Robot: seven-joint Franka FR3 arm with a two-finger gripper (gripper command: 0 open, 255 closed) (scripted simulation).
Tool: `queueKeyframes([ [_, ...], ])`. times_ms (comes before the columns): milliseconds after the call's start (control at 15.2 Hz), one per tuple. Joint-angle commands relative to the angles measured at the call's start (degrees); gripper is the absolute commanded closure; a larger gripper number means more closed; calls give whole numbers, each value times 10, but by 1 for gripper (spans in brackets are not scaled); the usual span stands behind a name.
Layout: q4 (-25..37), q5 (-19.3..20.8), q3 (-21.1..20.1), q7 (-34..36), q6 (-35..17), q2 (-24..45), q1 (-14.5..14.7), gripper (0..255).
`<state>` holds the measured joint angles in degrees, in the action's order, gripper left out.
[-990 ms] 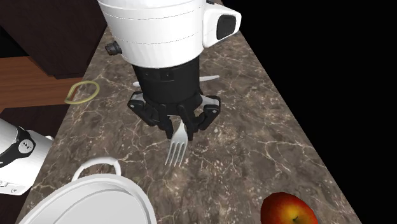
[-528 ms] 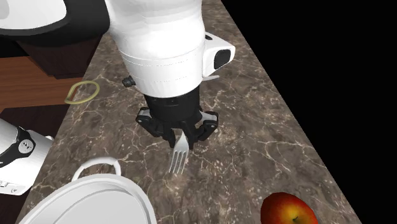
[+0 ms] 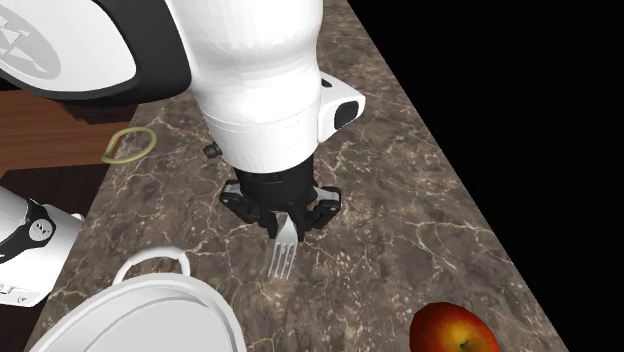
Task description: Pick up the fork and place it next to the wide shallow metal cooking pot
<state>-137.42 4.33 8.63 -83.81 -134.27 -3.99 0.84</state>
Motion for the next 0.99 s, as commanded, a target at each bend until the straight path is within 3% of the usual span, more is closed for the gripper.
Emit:
queueKeyframes([
  [0,0,0,0,0,0,0,0,255],
  [66,0,0,0,0,0,0,0,255],
  [132,0,0,0,0,0,0,0,0],
  [462,0,0,0,0,0,0,0,0],
  [726,32,3,-3,3,76,-44,2,0],
  [924,32,3,-3,3,76,-44,2,0],
])
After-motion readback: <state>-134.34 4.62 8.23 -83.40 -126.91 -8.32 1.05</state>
